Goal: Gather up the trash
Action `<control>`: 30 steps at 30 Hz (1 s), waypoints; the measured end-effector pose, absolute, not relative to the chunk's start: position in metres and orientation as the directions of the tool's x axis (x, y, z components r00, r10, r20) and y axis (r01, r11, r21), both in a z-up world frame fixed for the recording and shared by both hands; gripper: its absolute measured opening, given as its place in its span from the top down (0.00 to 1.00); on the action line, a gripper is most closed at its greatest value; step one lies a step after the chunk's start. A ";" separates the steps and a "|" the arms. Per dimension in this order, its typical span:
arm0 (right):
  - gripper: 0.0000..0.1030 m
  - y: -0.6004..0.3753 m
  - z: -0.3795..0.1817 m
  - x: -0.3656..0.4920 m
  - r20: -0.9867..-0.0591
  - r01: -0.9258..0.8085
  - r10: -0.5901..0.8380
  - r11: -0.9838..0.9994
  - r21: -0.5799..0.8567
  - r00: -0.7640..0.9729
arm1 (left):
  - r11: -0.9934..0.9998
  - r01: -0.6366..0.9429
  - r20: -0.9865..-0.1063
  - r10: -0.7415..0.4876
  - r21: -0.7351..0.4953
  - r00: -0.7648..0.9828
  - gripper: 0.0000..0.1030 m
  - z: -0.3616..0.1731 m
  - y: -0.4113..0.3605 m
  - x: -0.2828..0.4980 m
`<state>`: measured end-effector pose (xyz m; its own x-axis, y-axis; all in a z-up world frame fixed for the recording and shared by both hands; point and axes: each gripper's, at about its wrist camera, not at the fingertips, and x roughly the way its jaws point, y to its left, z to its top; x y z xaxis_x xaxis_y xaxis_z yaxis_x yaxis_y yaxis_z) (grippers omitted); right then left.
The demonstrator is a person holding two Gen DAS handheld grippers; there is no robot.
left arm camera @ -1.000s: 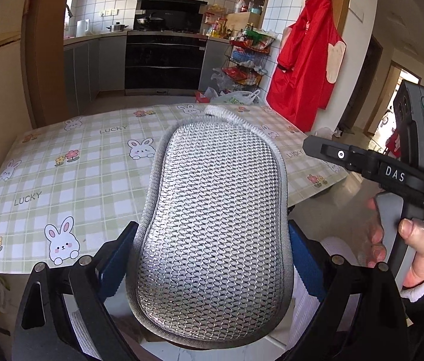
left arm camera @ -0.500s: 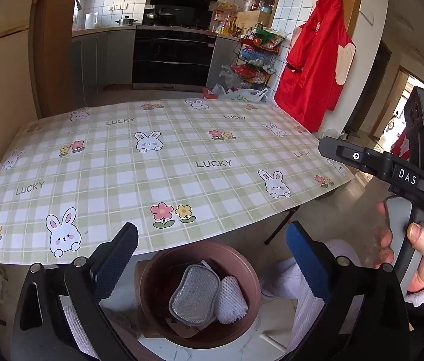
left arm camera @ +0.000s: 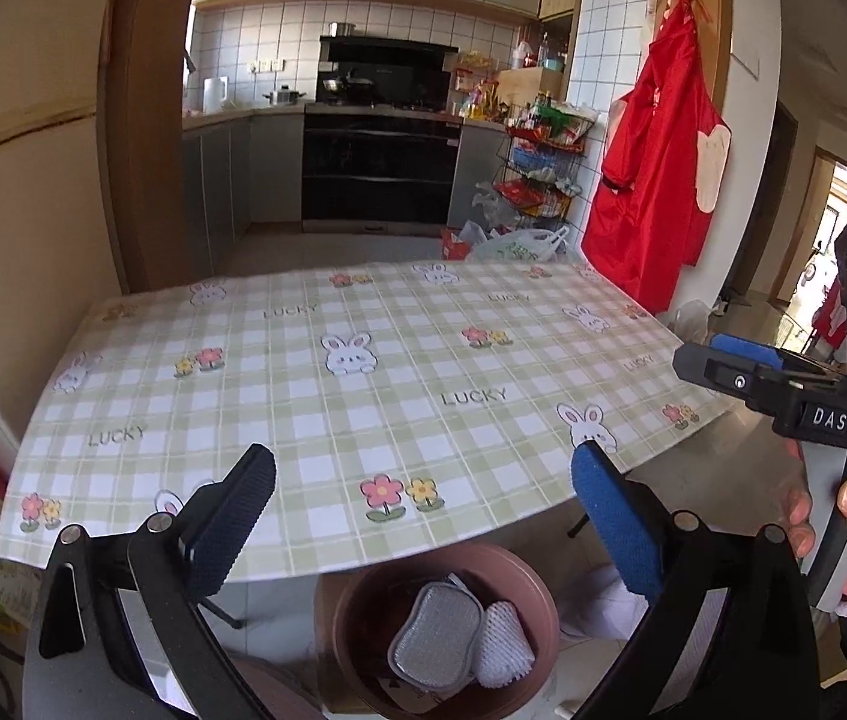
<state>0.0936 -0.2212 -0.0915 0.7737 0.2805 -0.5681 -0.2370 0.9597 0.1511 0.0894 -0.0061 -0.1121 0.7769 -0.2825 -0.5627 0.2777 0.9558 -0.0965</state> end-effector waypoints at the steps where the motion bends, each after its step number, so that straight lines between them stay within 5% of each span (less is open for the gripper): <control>1: 0.06 -0.219 -0.083 0.093 -0.560 -0.240 0.266 0.963 0.122 0.785 | 0.958 0.273 -0.546 -0.276 -0.087 0.791 0.06 -0.103 -0.005 0.090; 13: 0.06 -0.224 -0.003 0.083 -0.460 -0.175 0.144 0.984 -0.025 0.876 | 0.968 0.249 -0.372 -0.215 0.044 0.903 0.06 -0.010 -0.001 0.084; 30: 0.06 -0.223 -0.006 0.079 -0.467 -0.173 0.141 0.985 -0.025 0.873 | 0.966 0.240 -0.359 -0.192 0.093 0.913 0.06 -0.008 -0.011 0.076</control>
<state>0.0791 -0.2231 -0.0058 0.8727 0.1411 -0.4674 -0.1725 0.9847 -0.0249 0.0763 -0.0105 -0.0079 0.9133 -0.1925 -0.3589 0.2400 0.9664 0.0925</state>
